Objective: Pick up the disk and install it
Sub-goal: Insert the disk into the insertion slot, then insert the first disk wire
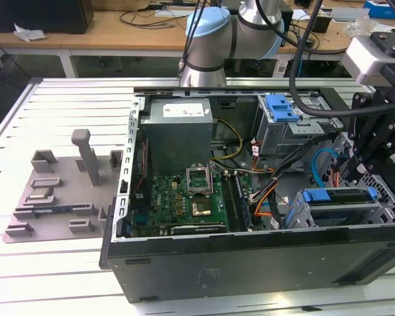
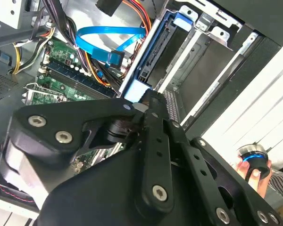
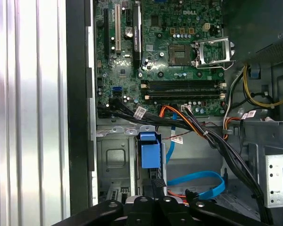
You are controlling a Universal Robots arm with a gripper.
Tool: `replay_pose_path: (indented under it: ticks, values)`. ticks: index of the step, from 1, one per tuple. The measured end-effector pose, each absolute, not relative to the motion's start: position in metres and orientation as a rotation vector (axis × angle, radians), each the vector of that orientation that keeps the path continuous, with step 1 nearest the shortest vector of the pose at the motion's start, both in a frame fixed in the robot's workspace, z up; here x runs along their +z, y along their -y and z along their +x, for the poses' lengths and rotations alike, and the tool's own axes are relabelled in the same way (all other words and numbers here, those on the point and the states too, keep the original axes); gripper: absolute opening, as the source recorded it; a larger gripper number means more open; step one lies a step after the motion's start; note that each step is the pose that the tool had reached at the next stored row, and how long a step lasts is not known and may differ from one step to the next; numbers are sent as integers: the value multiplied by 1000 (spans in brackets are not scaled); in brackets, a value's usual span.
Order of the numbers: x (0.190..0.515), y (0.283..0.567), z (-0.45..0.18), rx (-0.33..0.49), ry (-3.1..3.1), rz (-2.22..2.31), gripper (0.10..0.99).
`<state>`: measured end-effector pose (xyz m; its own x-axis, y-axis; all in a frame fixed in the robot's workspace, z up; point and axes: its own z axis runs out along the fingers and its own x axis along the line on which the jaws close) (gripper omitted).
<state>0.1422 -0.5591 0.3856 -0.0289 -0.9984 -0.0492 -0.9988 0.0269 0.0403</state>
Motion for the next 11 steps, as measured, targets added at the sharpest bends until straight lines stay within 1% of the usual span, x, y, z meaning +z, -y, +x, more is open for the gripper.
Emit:
replay_pose_path:
  ticks: [1,11]
  values:
    - [385,559,142,99,-2246,-2184,106]
    - [385,558,151,99,-2246,-2184,106]
